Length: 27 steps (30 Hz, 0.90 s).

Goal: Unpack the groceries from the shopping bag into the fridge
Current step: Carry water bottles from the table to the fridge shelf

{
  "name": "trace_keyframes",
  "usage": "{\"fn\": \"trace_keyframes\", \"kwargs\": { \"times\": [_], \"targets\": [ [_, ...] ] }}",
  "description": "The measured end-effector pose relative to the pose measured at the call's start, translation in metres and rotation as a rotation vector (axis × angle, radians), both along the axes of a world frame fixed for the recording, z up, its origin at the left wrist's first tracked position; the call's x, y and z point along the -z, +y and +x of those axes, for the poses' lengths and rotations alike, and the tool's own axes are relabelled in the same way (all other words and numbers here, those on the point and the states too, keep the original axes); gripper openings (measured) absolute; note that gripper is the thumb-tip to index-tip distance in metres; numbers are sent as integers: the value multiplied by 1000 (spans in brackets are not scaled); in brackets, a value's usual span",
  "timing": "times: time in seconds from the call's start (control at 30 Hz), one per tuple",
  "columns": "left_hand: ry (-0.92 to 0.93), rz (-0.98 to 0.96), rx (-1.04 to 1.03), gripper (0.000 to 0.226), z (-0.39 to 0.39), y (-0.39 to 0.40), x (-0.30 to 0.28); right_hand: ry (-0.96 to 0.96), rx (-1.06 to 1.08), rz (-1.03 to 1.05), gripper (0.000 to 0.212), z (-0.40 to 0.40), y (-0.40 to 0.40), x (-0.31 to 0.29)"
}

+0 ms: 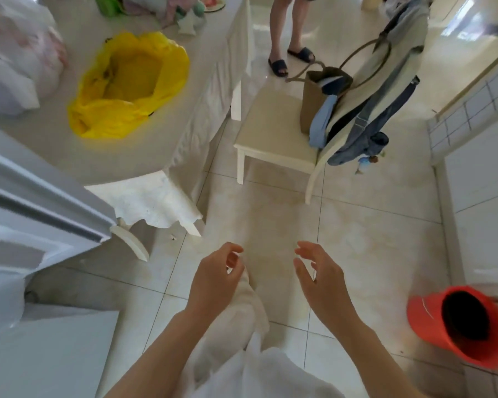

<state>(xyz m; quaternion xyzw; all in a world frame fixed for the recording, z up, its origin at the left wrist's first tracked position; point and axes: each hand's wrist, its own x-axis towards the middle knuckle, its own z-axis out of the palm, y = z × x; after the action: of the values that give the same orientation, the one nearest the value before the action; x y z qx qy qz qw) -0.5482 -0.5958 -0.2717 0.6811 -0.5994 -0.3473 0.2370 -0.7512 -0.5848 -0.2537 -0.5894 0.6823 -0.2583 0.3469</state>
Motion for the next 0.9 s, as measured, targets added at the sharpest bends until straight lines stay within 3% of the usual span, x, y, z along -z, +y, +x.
{"fn": "trace_keyframes", "kwargs": {
  "times": [0.27, 0.47, 0.9],
  "targets": [
    [73, 7, -135, 13, 29, -146, -18, 43, -140, -25, 30, 35, -161, -15],
    [103, 13, -263, 13, 45, -211, -18, 45, -283, -46, 29, 63, -259, -18],
    [45, 39, -732, 12, 66, -344, -14, 43, -786, -37, 28, 106, -463, -21]
  ]
}}
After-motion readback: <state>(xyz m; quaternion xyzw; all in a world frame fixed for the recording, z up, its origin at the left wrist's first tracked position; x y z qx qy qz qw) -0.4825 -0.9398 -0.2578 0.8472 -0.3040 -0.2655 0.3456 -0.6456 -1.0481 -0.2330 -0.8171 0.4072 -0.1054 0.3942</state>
